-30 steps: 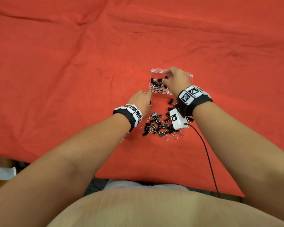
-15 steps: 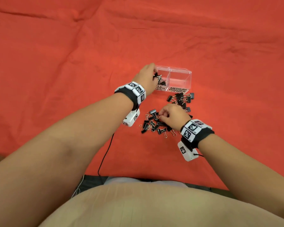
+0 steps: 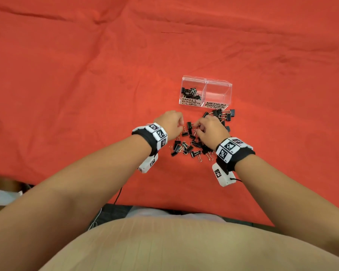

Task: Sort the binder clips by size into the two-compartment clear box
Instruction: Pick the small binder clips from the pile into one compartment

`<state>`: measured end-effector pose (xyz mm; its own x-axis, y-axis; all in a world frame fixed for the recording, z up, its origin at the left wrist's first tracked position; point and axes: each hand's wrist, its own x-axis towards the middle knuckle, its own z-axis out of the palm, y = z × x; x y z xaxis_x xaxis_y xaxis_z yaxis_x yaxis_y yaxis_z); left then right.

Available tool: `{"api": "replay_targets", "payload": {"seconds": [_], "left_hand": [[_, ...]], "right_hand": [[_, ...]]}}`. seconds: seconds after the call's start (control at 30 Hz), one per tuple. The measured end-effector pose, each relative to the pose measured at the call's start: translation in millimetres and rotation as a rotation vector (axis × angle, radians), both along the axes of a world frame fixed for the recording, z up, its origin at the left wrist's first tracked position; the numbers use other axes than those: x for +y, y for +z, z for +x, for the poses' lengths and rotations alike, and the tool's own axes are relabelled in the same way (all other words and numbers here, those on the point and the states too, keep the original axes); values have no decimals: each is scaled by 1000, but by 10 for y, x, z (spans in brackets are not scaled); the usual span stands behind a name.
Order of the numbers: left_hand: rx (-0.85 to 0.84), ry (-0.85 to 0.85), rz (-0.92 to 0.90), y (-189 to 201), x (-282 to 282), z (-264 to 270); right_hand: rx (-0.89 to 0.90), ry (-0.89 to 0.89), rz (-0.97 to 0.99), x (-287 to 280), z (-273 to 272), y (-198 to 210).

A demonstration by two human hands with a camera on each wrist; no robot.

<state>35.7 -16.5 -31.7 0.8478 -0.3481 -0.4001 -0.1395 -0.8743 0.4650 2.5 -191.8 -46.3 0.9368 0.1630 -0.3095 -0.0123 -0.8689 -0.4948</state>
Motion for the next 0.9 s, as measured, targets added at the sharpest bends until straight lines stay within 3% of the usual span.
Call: {"api": "replay_targets", "payload": {"seconds": [0.13,0.3,0.4,0.57,0.9], "left_hand": [[92,4,30,-124,64,-223],[102,4,15,-209,112,-318],[74,8,20,-218,113,-332],[97,154,-33,-220,78,-337],[50,293,-120,-232,51,-249]], "right_hand": [[23,91,-39,130,-50,-36],[7,-59,-4,65,71,-13],[4,-40,-23,58,84,-6],[66,9,-87,176,38,-44],[49,-178,133,193,85,-1]]}}
